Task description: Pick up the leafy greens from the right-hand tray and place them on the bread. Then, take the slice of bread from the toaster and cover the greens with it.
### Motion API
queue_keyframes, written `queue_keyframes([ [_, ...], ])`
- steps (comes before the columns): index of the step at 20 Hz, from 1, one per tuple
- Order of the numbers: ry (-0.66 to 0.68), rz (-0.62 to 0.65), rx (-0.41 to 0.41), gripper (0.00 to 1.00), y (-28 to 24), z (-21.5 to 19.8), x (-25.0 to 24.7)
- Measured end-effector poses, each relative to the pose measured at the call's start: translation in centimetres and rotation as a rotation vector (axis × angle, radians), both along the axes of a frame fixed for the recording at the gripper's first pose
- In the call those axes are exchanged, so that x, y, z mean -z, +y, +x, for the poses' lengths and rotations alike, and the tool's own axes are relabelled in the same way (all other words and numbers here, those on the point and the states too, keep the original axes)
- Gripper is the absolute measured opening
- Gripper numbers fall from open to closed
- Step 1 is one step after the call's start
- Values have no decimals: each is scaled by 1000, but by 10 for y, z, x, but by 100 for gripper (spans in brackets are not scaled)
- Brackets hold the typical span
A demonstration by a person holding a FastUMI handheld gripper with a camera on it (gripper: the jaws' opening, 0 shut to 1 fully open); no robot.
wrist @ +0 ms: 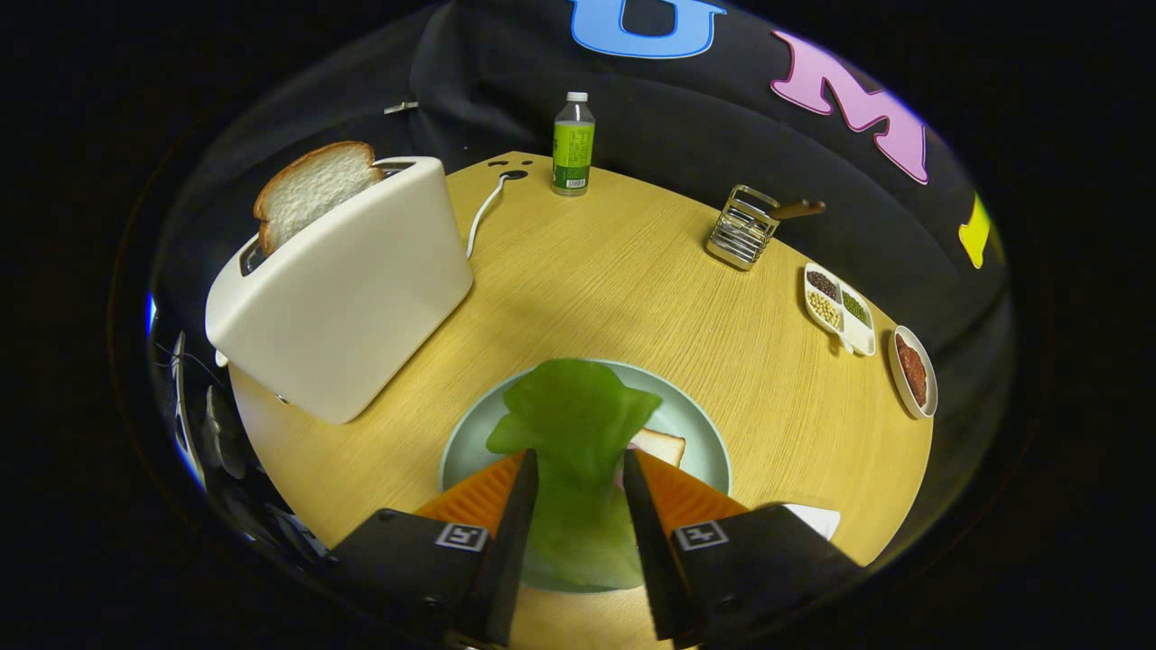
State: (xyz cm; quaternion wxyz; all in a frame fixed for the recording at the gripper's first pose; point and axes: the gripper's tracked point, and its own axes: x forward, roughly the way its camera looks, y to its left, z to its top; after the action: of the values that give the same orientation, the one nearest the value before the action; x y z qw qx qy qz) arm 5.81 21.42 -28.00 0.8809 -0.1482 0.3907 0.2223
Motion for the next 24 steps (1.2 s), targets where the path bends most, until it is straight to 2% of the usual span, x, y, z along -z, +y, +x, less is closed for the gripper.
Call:
queue_keyframes([
  [4,-18,4,-14,95,4,-3,-5],
  [5,-25,5,-13,99,4,-3,-8],
  [12,-122,74,-46,98,28,-3,-61],
  [24,-235,254,-173,98,139,-7,-165],
])
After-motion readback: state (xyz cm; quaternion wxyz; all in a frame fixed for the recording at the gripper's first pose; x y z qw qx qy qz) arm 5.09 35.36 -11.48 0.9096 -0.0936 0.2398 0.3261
